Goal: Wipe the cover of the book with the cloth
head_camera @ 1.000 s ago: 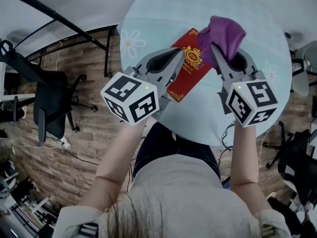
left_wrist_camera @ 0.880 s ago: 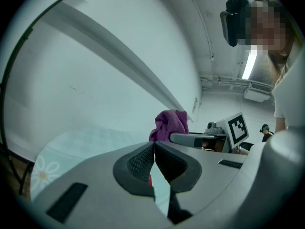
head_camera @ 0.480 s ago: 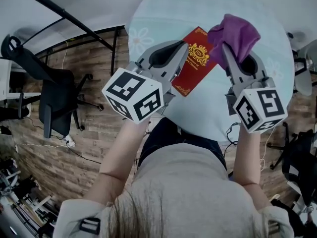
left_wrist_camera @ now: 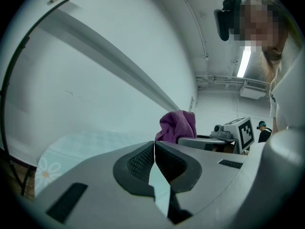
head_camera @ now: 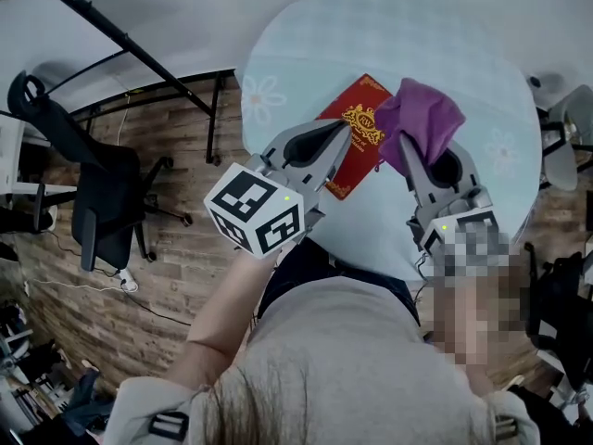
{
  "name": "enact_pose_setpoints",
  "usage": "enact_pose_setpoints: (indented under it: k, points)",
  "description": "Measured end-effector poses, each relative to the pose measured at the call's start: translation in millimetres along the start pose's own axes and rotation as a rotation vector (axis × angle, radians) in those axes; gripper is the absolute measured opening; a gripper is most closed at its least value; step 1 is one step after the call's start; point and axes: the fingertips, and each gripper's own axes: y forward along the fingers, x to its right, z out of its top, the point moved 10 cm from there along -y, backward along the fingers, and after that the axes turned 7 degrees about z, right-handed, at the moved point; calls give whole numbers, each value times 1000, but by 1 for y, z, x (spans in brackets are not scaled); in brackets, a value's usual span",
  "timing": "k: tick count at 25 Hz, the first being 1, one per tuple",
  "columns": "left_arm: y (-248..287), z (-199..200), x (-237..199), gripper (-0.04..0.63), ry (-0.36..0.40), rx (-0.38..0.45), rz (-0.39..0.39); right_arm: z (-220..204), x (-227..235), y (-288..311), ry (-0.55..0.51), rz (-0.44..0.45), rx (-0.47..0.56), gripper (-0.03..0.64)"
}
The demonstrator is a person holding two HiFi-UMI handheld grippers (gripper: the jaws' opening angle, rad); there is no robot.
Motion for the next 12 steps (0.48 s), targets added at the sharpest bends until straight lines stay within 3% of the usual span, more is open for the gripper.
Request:
enact_pose_setpoints:
  k: [6, 12]
  points:
    - [-2, -9, 11, 25, 37, -9, -36, -9, -10, -9, 0, 19, -18, 78]
    - [0, -22, 16, 25, 6, -65, -30, -17, -13, -12, 2, 25, -52, 78]
